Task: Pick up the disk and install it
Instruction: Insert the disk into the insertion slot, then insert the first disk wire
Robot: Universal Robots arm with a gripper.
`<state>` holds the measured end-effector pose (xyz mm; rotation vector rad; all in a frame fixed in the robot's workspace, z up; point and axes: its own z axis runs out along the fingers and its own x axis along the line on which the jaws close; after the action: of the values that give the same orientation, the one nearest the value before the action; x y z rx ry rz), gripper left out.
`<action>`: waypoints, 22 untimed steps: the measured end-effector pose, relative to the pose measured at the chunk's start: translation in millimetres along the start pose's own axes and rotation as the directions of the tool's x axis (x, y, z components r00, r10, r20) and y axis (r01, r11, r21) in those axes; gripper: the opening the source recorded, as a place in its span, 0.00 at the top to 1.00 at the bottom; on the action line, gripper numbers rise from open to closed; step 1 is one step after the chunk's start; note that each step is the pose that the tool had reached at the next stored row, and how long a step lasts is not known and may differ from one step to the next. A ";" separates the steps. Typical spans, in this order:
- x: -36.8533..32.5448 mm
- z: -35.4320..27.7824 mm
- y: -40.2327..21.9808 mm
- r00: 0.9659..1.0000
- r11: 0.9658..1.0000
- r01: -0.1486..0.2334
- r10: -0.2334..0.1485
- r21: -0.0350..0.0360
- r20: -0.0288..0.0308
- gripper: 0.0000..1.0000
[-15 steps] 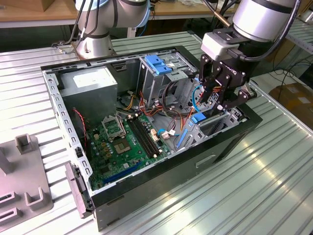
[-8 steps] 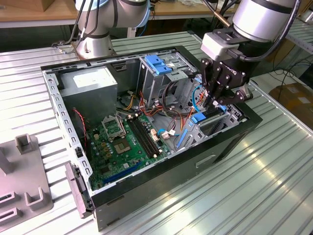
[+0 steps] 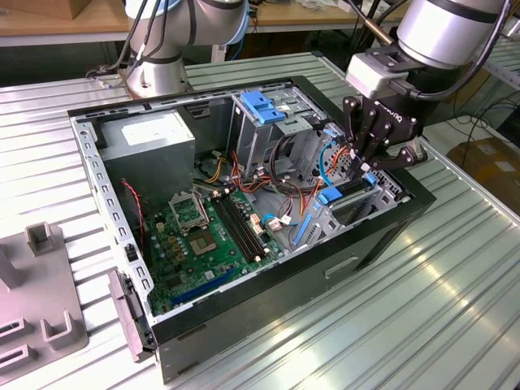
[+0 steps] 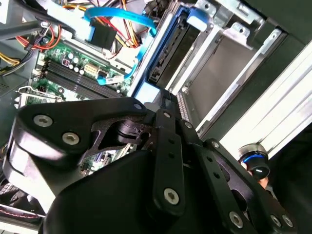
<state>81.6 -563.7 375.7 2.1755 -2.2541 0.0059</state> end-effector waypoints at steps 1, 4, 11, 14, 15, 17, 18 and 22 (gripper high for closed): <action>-0.1 0.1 -1.2 1.000 1.000 0.000 0.000 0.000 0.000 0.88; 0.0 0.1 -1.7 1.000 1.000 0.000 0.000 0.000 0.000 0.88; 0.0 0.1 -2.1 1.000 1.000 0.000 0.000 0.000 0.000 0.88; 0.0 0.1 -2.1 1.000 1.000 0.000 0.000 0.000 0.000 0.88; -0.1 0.1 -2.3 1.000 1.000 0.000 0.000 0.000 0.000 0.88; -0.1 0.1 -3.2 1.000 1.000 0.000 0.000 0.000 0.000 0.88; -0.1 0.1 -5.1 1.000 1.000 0.000 0.000 0.000 0.000 0.88; -0.4 0.1 -12.4 1.000 1.000 0.000 0.000 0.000 0.000 0.88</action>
<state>94.0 -563.7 375.5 2.1755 -2.2541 0.0059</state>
